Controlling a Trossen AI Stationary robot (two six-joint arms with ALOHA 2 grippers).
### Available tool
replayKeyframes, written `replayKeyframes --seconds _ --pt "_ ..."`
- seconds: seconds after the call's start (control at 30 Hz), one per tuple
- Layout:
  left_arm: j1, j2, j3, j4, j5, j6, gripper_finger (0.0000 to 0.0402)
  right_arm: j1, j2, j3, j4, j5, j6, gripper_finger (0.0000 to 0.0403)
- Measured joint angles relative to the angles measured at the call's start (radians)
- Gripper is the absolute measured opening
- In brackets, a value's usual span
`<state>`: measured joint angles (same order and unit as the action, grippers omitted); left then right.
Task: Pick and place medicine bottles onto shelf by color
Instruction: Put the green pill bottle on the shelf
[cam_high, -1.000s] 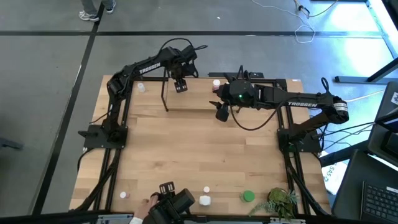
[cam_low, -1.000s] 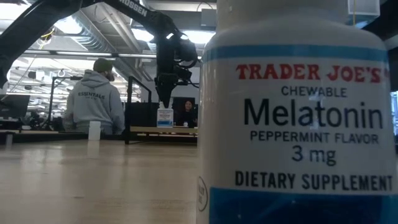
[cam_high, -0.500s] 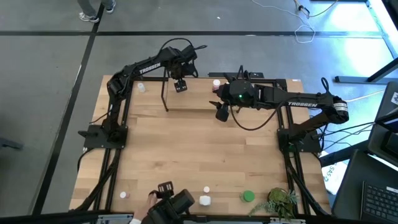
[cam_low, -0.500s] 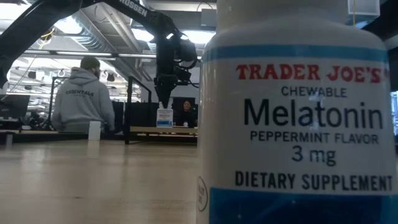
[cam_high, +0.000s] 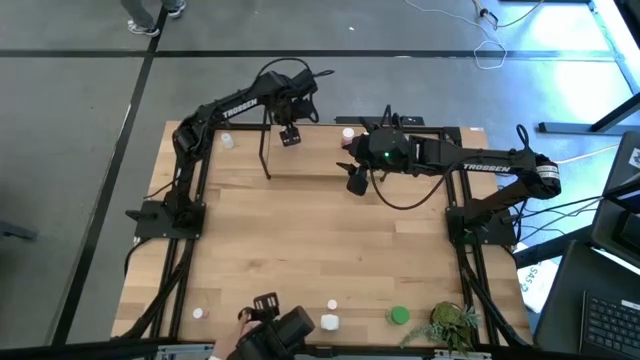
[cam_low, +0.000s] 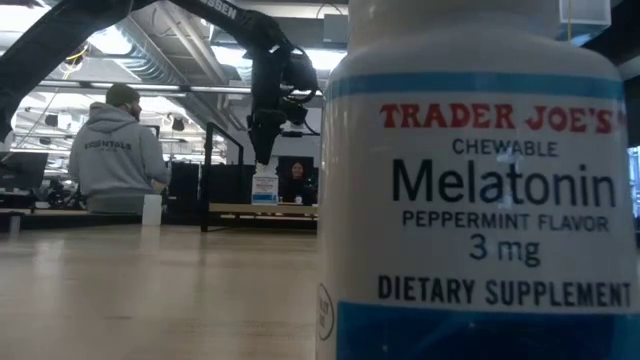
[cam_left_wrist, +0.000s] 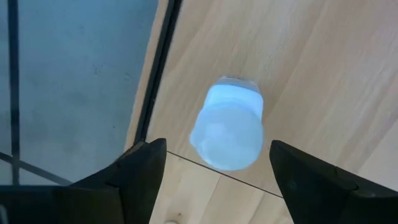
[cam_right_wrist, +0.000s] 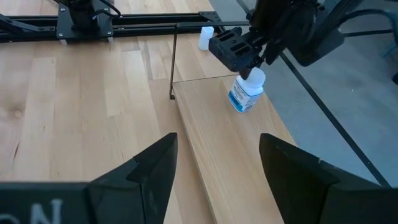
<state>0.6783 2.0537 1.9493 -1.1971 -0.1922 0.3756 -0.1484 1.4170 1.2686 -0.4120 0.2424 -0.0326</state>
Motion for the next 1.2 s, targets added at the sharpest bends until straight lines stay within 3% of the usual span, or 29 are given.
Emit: replayKeyframes --seconds 0.4,0.6,0.93,1.2 --pt "-0.028 -0.001 0.203 -0.139 -0.035 -0.003 0.0277 0.0 0.0 0.0 0.0 0.0 0.002 0.0229" --pt "-0.077 -0.01 0.324 -0.292 -0.004 -0.103 0.0276 0.0 0.0 0.0 0.0 0.0 0.0 0.0229" --pt "-0.183 -0.146 0.33 -0.374 0.058 -0.281 0.0276 0.0 0.0 0.0 0.0 0.0 0.0 0.0229" --pt "-0.348 -0.262 0.293 -0.374 0.064 -0.465 0.0276 0.0 0.0 0.0 0.0 0.0 0.001 0.0229"
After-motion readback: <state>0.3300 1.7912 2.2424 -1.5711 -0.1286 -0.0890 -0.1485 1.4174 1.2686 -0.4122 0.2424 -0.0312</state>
